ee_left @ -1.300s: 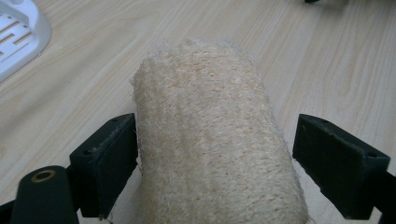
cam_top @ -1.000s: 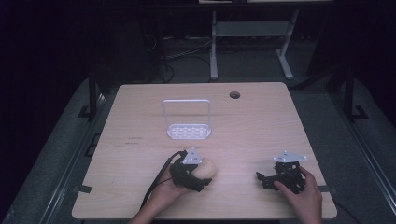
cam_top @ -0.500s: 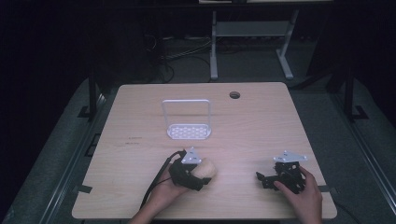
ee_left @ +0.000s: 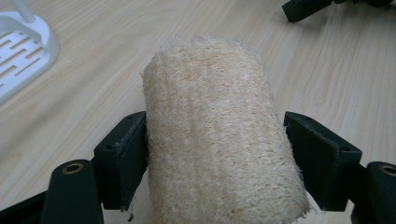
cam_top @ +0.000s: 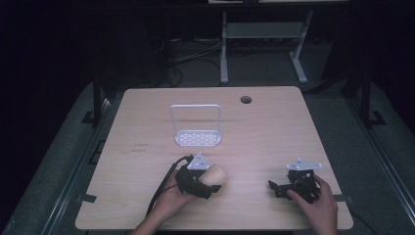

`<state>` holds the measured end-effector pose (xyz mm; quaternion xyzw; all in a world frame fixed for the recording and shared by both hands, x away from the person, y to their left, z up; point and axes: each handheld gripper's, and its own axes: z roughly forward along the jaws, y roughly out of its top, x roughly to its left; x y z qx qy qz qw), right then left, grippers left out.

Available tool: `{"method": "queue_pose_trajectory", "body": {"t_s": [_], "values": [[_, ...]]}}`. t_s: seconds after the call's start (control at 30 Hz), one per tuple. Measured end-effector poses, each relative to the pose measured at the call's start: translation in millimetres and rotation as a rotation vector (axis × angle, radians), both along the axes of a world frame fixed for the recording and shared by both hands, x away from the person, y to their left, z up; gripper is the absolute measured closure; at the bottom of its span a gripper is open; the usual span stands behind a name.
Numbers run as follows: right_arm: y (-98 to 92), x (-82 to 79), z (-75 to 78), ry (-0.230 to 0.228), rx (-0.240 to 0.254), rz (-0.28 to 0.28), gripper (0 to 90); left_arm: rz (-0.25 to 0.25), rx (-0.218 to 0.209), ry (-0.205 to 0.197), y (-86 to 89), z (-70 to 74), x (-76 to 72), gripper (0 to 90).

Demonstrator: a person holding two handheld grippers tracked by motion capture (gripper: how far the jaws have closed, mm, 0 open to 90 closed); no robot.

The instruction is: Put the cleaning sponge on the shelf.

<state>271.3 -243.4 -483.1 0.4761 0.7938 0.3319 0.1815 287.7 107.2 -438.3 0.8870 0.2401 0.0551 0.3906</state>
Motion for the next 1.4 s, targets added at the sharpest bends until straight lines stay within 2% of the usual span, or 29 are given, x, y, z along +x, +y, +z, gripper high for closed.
{"method": "queue_pose_trajectory", "body": {"t_s": [0.6, 1.03, 1.4], "values": [[0.0, 0.0, 0.0, 0.000, 0.000, 0.000, 1.0, 0.024, -0.018, -0.026, 10.8, 15.0, 13.5, 24.4], [0.0, 0.0, 0.0, 0.000, 0.000, 0.000, 1.0, 0.049, -0.037, -0.036, 15.3, 23.6, 27.7, 24.4], [0.0, 0.0, 0.0, 0.000, 0.000, 0.000, 1.0, 0.059, -0.036, -0.051, 17.1, 31.3, 41.5, 24.4]]}}
